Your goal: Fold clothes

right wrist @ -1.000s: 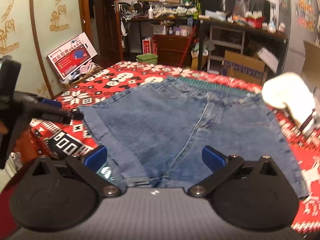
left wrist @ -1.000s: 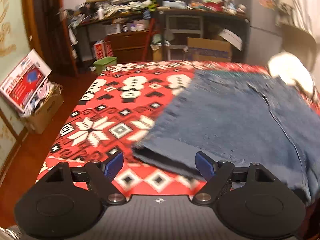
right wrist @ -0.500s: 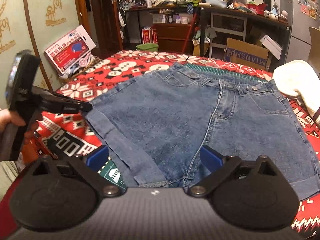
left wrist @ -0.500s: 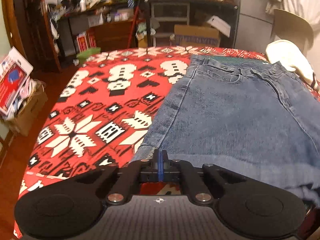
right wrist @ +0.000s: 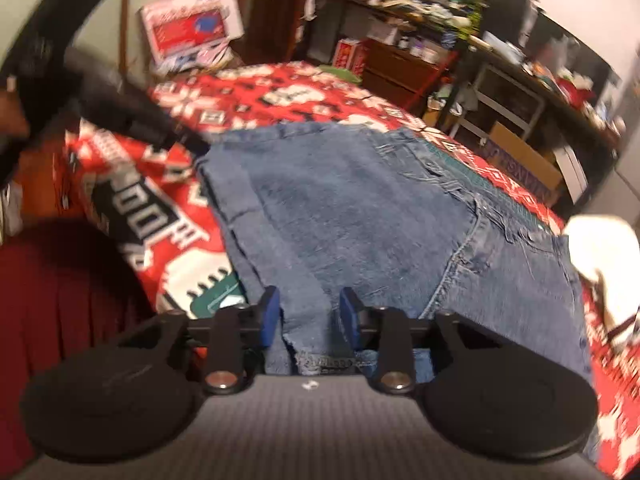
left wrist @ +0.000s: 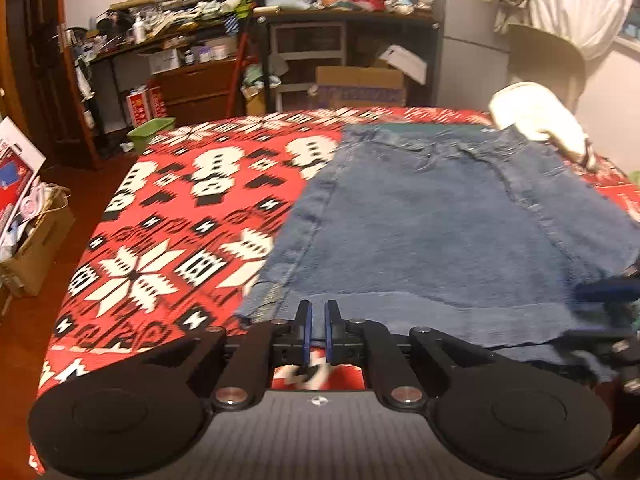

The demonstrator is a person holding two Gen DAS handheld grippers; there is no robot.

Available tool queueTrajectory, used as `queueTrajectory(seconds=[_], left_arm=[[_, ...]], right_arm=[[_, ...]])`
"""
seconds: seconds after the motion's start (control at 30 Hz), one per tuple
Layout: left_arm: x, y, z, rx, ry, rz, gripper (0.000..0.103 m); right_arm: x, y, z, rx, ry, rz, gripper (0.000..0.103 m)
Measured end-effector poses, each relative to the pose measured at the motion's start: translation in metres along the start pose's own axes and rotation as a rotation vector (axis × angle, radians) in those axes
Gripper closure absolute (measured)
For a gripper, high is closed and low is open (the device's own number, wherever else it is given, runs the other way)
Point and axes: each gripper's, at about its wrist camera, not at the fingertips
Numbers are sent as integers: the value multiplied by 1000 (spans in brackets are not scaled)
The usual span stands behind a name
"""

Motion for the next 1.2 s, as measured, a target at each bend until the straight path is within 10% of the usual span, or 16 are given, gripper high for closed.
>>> queueTrajectory(seconds=[0.23, 0.57, 1.2], left_arm=[[12, 0, -2, -9, 13, -34, 95], [29, -7, -9, -27, 112, -89, 88], [66, -1, -28, 23, 546, 20, 68]], right_arm=[[-3, 3, -10, -35, 63, 38, 93], [-10, -4, -8, -25, -50, 27, 81], [-10, 4, -6, -39, -77, -12, 81]])
Point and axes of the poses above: each gripper's, at about its wrist camera, not at the fingertips, and y roughly the way its jaws point, x to its right, z to its top, and after that the axes turned 13 degrees about x, right-handed
